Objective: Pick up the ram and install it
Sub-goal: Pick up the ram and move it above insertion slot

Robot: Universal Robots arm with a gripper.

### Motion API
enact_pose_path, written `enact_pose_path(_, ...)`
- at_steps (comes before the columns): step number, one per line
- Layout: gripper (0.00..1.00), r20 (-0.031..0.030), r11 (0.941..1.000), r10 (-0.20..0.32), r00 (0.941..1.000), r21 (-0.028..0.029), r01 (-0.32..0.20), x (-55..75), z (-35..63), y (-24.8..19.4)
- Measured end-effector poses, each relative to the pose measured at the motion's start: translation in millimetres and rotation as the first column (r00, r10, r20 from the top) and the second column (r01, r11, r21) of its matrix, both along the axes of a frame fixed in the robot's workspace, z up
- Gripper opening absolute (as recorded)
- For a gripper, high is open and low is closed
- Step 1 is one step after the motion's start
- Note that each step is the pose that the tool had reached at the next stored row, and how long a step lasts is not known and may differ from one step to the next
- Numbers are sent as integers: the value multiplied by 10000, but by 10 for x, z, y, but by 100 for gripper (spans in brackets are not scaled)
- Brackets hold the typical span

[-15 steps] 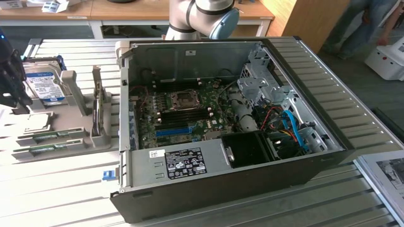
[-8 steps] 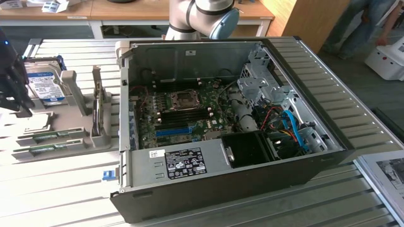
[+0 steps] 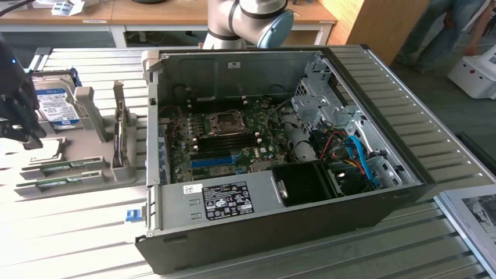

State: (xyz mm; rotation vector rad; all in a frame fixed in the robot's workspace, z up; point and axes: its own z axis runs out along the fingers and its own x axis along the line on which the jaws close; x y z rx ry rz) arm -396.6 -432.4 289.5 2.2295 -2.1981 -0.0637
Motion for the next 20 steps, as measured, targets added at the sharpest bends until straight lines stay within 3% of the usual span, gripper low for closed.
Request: enact_pose_path(20,29,0,10000,-1,10000,0,1,-5,-304,0)
